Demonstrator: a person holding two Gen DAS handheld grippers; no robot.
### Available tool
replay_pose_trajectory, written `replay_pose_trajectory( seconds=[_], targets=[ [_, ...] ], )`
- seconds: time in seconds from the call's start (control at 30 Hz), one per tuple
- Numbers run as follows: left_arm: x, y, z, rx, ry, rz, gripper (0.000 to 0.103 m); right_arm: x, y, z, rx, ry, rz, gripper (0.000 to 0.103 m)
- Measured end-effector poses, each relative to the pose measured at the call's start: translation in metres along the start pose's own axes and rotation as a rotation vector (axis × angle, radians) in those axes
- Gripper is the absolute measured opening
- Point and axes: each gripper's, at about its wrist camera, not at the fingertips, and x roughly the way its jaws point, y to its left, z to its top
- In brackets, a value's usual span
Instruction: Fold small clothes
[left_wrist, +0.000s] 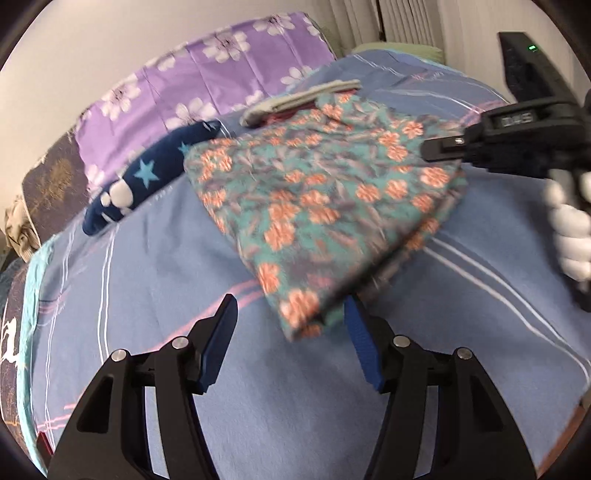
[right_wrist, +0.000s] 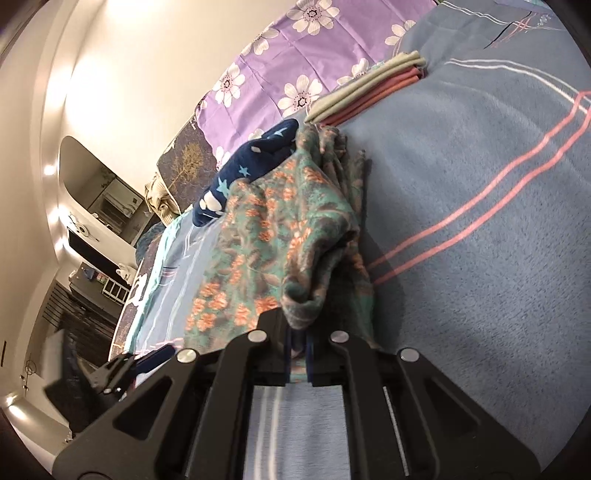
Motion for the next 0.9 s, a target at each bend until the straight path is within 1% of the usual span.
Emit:
replay_pose_trajectory(
  seconds=[0.07,0.1,0.17,0.2,0.23,0.3,0.37,0.43,0.47,0.5,0.53,0.57,0.63,0.7,0.77,0.8,0.83,0.87,0.9],
  targets=[
    [0.004,0.003,0.001,-0.013,-0.011,0.032,0.06,-0.009,0.005,-0.002,-0.003,-0.01,0.01,0.005],
    [0.006,0.005,0.001,-0.012,-0.012,0.063,0.06,-0.013,0.01,-0.001,-0.008,-0.019,0.013,0.005],
    [0.007,0.011,-0.003,-0.015,0.0,0.104,0.04,-0.015,0.013,0.001,-0.019,-0.023,-0.018,0.005],
    [0.008,0.018,-0.007,-0.035,0.023,0.067,0.032,-0.013,0.011,0.0,-0.019,0.0,-0.052,0.005],
    [0.009,0.026,-0.013,-0.07,0.05,0.008,0.028,-0.01,0.007,-0.004,-0.008,0.028,-0.082,0.005],
    [0.008,0.032,-0.022,-0.091,0.069,-0.041,0.024,0.002,-0.007,-0.017,0.025,0.108,-0.128,0.005],
    [0.005,0.029,-0.025,-0.081,0.065,-0.039,0.023,0.005,-0.016,-0.029,0.022,0.13,-0.14,0.005],
    [0.001,0.026,-0.026,-0.072,0.076,-0.052,0.021,-0.002,-0.019,-0.031,0.019,0.124,-0.117,0.004],
    [0.0,0.026,-0.026,-0.073,0.085,-0.062,0.021,-0.007,-0.019,-0.029,0.012,0.119,-0.118,0.008],
    [-0.005,0.028,-0.026,-0.08,0.095,-0.093,0.021,-0.015,-0.017,-0.027,-0.005,0.107,-0.13,0.009],
    [-0.012,0.03,-0.025,-0.089,0.091,-0.124,0.021,-0.02,-0.014,-0.024,-0.024,0.093,-0.139,0.014],
    [-0.019,0.033,-0.022,-0.099,0.077,-0.157,0.021,-0.026,-0.01,-0.021,-0.053,0.071,-0.158,0.02],
    [-0.037,0.037,-0.011,-0.108,0.023,-0.205,0.021,-0.038,-0.002,-0.011,-0.107,0.022,-0.185,0.022],
    [-0.045,0.039,0.007,-0.113,-0.043,-0.236,0.021,-0.041,0.001,-0.001,-0.125,0.006,-0.166,0.023],
    [-0.039,0.035,0.021,-0.112,-0.071,-0.244,0.021,-0.038,0.002,0.014,-0.121,0.002,-0.167,0.023],
    [-0.029,0.032,0.03,-0.112,-0.065,-0.248,0.022,-0.034,0.002,0.021,-0.125,0.008,-0.164,0.023],
    [-0.017,0.029,0.035,-0.115,-0.047,-0.264,0.023,-0.032,0.001,0.027,-0.128,0.014,-0.158,0.023],
    [0.0,0.024,0.039,-0.12,-0.01,-0.286,0.025,-0.029,-0.001,0.034,-0.123,0.022,-0.155,0.023],
    [0.014,0.019,0.038,-0.116,0.027,-0.287,0.03,-0.027,-0.002,0.041,-0.117,0.028,-0.152,0.024]
  ],
)
